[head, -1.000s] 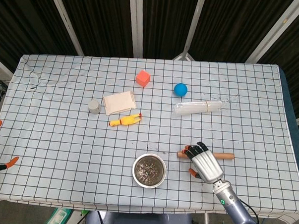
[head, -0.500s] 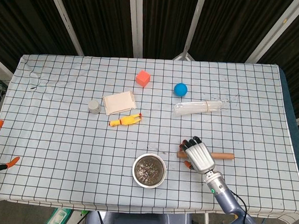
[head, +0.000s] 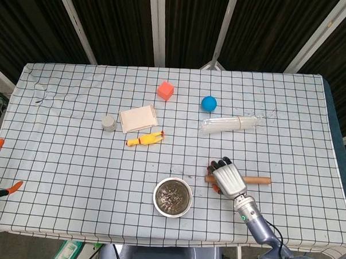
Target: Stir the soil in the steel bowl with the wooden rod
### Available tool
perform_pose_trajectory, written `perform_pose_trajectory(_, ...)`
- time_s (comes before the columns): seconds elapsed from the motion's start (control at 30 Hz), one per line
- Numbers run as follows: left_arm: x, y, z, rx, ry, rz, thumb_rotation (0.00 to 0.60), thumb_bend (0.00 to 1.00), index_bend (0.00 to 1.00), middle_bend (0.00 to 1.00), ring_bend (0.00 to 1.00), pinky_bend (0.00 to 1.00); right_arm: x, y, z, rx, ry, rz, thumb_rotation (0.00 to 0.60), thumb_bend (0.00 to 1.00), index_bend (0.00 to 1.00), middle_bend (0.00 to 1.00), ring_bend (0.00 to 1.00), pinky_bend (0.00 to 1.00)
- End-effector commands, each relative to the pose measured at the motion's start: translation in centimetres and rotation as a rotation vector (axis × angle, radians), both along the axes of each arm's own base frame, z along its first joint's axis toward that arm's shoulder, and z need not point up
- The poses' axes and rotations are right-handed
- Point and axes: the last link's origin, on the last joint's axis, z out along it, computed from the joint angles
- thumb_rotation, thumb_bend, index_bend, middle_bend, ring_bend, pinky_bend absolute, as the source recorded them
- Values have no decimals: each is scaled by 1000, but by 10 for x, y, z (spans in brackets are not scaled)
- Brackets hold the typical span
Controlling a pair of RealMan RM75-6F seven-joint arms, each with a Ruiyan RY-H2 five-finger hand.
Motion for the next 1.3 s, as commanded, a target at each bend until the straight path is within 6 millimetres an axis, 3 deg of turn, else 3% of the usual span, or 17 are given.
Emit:
perform_pose_trajectory(0.03,0,0,0,-1,-1,0,600,63,0,0,0,0,1,0,-2,3,3,-2,600,358,485,372,382,274)
perform_pose_trajectory(1.3,0,0,0,0,-6,-2,600,63,0,0,0,0,0,0,-3,-4,60,-33,600,409,459,372,382,274)
